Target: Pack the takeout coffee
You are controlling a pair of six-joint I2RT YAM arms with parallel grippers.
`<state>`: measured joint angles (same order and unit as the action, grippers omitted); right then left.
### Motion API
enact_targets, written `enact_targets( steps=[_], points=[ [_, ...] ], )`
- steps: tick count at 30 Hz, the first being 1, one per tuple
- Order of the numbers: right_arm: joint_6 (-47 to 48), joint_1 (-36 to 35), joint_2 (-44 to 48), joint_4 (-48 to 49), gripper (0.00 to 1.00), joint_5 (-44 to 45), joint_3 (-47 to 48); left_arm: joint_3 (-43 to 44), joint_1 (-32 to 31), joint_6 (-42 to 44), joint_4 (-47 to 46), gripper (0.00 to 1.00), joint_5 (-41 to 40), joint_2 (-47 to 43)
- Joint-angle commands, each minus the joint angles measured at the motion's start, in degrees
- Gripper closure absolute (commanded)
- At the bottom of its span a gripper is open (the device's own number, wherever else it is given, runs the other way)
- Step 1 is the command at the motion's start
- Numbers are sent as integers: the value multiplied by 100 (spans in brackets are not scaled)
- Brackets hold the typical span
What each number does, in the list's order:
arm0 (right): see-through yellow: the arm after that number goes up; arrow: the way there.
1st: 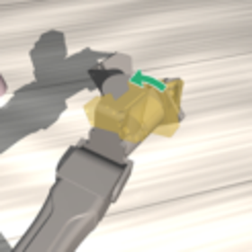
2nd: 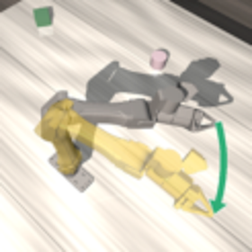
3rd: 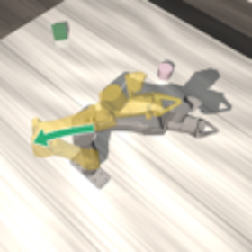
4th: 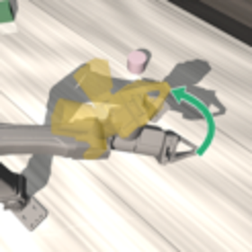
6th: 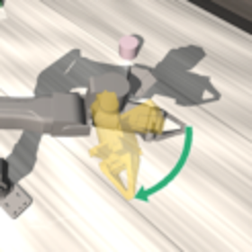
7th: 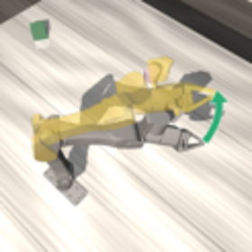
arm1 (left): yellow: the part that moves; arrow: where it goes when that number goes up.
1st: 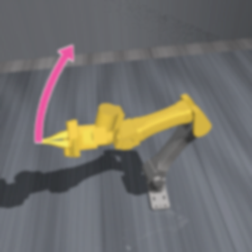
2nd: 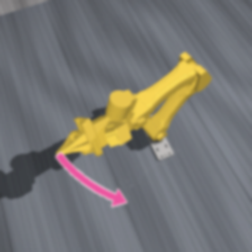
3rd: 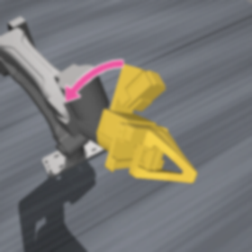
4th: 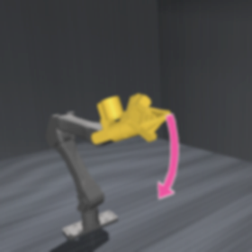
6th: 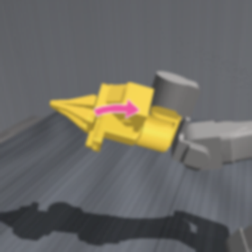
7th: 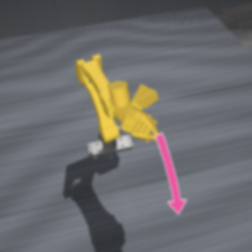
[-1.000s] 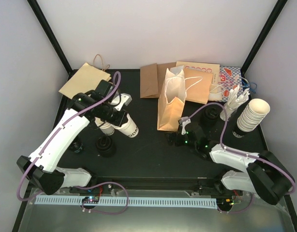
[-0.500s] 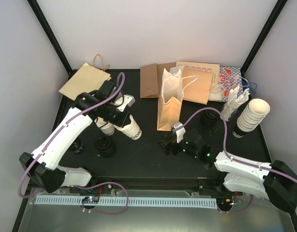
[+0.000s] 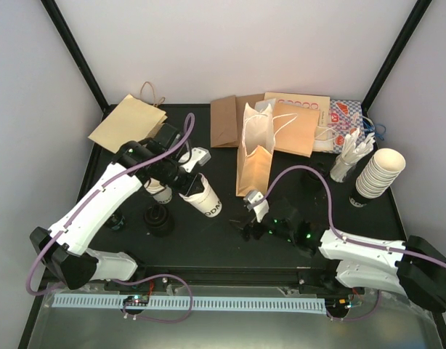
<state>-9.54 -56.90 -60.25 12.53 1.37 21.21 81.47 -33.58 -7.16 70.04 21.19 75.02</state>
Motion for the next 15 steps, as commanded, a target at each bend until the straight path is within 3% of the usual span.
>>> enact_targets(
  steps=[1,11,15],
  points=[
    [705,-154,131,562,0,65,-68,5,-123,140,-125,98,267,30],
    [1471,-154,189,1130,0,-987,-339,-19,-225,153,-159,98,552,-101],
    [1539,-154,1,1228,0,-854,-255,-51,-266,153,-177,98,597,-104]
  ],
)
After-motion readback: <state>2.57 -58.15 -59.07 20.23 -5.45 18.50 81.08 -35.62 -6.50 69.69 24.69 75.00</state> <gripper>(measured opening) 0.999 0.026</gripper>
